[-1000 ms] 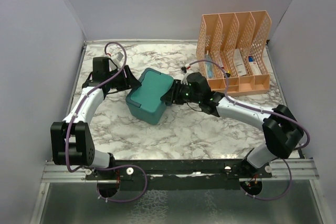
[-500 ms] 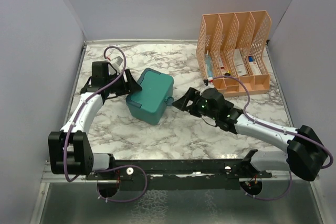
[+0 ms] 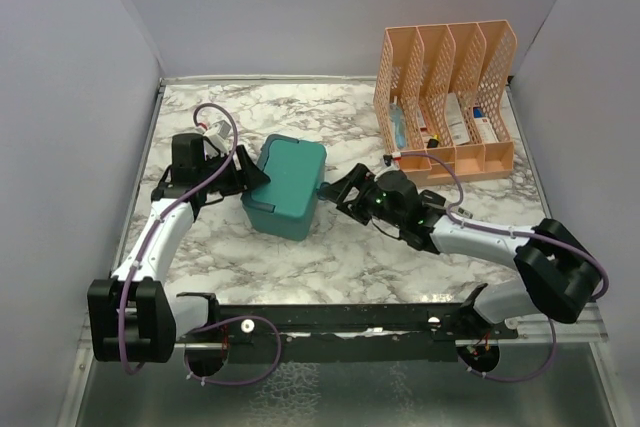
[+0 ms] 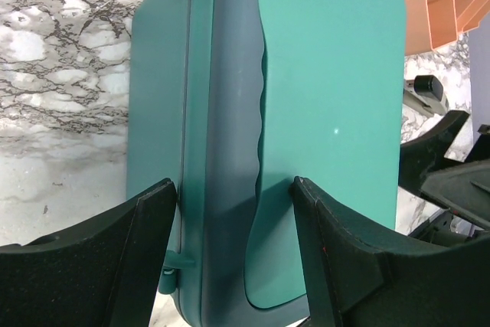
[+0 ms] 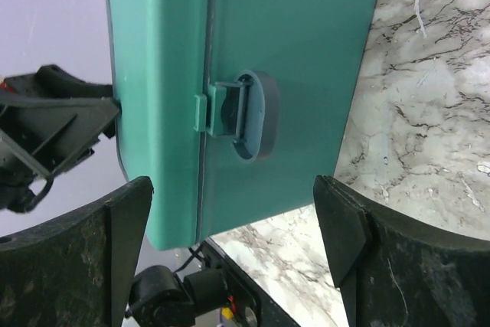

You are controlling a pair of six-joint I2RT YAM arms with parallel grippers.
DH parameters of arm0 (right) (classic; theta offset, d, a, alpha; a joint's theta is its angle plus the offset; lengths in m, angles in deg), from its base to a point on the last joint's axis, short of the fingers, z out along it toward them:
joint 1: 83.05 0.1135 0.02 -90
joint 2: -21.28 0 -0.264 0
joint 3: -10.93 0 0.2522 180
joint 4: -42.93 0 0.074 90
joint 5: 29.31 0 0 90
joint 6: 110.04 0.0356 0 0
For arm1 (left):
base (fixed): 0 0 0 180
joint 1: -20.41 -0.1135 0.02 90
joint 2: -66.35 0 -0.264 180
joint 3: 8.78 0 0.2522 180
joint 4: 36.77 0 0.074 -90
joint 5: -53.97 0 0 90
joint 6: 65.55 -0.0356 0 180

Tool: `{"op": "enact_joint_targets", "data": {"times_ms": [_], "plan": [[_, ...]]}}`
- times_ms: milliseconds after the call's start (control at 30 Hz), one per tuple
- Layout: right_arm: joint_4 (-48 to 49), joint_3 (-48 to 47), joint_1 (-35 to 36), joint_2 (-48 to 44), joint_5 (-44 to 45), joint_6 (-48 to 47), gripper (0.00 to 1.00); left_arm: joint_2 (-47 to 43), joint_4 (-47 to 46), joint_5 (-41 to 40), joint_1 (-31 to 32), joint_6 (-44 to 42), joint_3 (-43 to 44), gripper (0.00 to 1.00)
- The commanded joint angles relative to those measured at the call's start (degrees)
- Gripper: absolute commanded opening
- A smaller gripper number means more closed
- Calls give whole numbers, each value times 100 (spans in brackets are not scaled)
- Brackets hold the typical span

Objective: Organize the medicine kit

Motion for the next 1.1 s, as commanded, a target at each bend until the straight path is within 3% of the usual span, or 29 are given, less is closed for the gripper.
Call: {"op": "enact_joint_targets", "data": {"times_ms": [0, 467, 600, 800, 1067], "plan": [[13, -285, 20, 298, 388, 559, 88, -171, 418, -239, 32, -114, -341, 64], [1448, -482, 17, 1025, -66, 594, 85, -755, 368, -685, 36, -180, -810, 65], [1727, -540, 18, 1106, -111, 382, 78, -734, 392, -712, 31, -180, -793, 65], [835, -886, 25, 1046, 121, 0, 72, -747, 389, -649, 35, -188, -792, 64], [449, -1147, 58, 1049, 9, -270, 69, -719, 391, -631, 31, -185, -801, 63]]}}
